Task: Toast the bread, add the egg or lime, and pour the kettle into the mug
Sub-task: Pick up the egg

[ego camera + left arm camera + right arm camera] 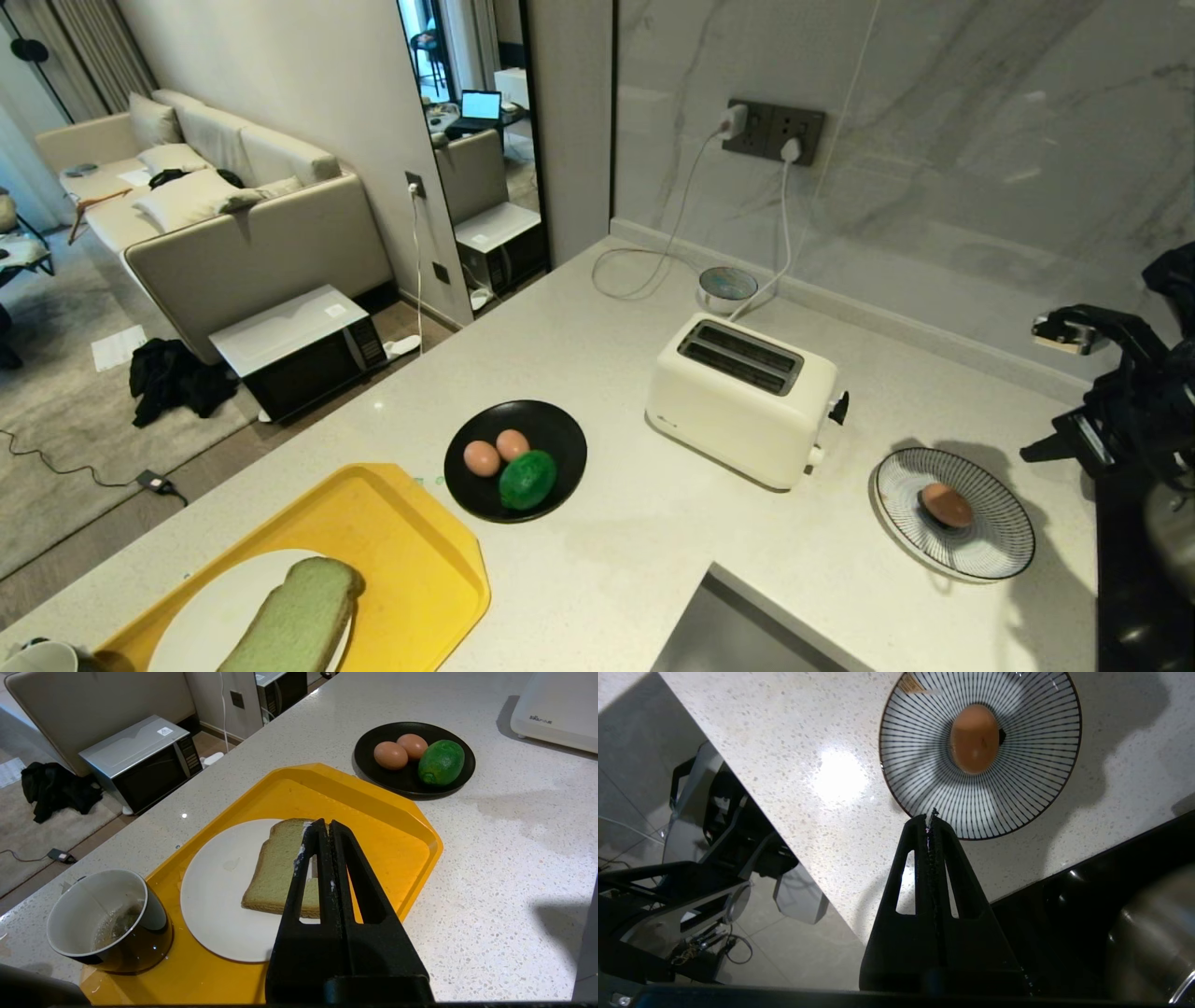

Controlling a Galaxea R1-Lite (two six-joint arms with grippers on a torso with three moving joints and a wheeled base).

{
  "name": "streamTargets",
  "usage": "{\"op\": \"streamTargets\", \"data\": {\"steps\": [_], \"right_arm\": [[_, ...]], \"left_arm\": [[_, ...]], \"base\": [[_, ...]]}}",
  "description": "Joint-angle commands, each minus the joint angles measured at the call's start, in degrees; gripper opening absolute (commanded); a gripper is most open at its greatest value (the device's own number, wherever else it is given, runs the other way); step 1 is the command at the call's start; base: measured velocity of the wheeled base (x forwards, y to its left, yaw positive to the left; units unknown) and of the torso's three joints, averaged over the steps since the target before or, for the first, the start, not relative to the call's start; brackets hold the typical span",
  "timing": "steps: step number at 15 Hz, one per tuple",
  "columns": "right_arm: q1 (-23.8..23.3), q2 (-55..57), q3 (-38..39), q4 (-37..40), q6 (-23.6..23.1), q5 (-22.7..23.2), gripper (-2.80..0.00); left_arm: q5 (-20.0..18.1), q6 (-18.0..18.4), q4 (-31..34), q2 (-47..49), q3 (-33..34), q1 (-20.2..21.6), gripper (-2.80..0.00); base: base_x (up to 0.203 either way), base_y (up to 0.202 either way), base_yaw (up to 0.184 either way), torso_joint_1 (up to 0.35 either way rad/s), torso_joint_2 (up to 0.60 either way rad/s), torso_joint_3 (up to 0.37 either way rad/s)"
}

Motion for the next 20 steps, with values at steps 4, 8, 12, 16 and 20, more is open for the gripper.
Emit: {"op": "streamTargets", "data": {"steps": [4,8,12,16,20], "right_arm": [[-1.14,5.07,0.69,-1.67,-5.76,1.86,-2.8],[-1.05,7.93,-0.57,-1.83,-15.47,1.66,-2.8],[-1.07,8.76,-1.83,-1.76,-15.94,1.7,-2.8],[-1.05,10.14,-1.67,-1.85,-16.27,1.72,0.0],[-1.05,12.31,-2.05,-1.92,-20.62,1.64,0.0]], "left_arm": [[0.01,0.04,-0.02,-0.04,0.01,0.04,-2.8],[0.01,0.04,-0.02,-0.04,0.01,0.01,-2.8],[0.01,0.04,-0.02,-0.04,0.01,0.09,-2.8],[0.18,-2.33,-0.02,-0.04,0.01,0.09,-2.8],[0.27,-2.42,-0.02,-0.04,0.01,0.08,-2.8]], "base": [[0.0,0.0,0.0,0.0,0.0,0.0],[0.0,0.0,0.0,0.0,0.0,0.0],[0.0,0.0,0.0,0.0,0.0,0.0],[0.0,0.0,0.0,0.0,0.0,0.0],[0.0,0.0,0.0,0.0,0.0,0.0]]}}
